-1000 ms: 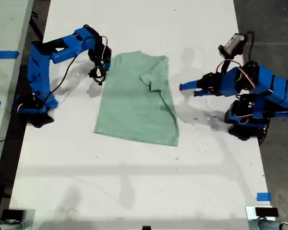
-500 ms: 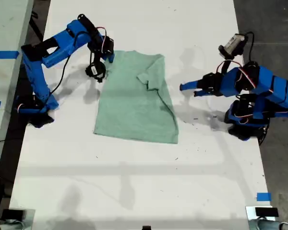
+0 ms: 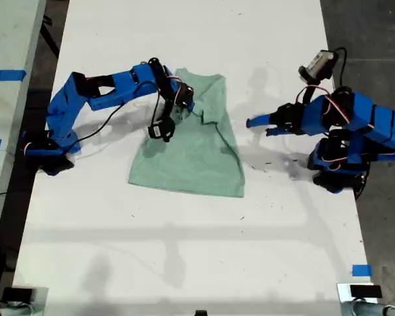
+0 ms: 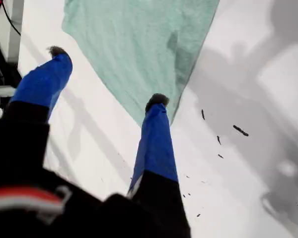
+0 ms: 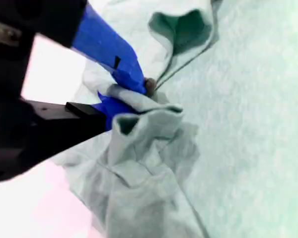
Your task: Fold tshirt
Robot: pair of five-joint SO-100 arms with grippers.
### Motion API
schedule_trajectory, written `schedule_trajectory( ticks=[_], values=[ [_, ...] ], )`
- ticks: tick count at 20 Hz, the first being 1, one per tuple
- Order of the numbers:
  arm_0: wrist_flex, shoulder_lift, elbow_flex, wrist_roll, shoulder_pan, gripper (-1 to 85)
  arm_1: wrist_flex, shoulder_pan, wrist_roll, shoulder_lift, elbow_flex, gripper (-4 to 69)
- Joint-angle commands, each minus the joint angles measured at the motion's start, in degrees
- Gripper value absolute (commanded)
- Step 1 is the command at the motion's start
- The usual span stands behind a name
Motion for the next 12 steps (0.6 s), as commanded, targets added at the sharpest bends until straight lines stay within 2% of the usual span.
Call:
schedule_trajectory(
  ticks=[1, 4, 7, 9, 10, 12],
  values=[
    [-2.6, 0.3, -4.2, -0.4, -1.2, 19.8, -0.9, -1.2, 1.0, 1.6, 0.1, 28.5],
    [3.1, 8.5, -4.2, 2.3, -2.1, 21.6, -0.7, -1.3, 1.3, 2.5, 1.1, 28.5],
    [14.2, 20.1, -3.2, 2.5, -3.1, 19.5, -0.7, -1.5, 1.4, 3.3, 1.9, 28.4],
    [22.2, 26.5, 0.2, 0.5, -3.3, 6.9, -0.7, -1.7, 1.4, 3.4, 2.1, 27.8],
    [25.9, 28.9, 2.5, -1.3, -3.1, 0.1, -0.7, -1.8, 1.1, 3.4, 2.0, 25.6],
    [33.6, 31.9, 6.5, -5.4, -1.1, 0.1, -0.7, -2.0, 1.0, 3.4, 1.9, 15.1]
  ],
)
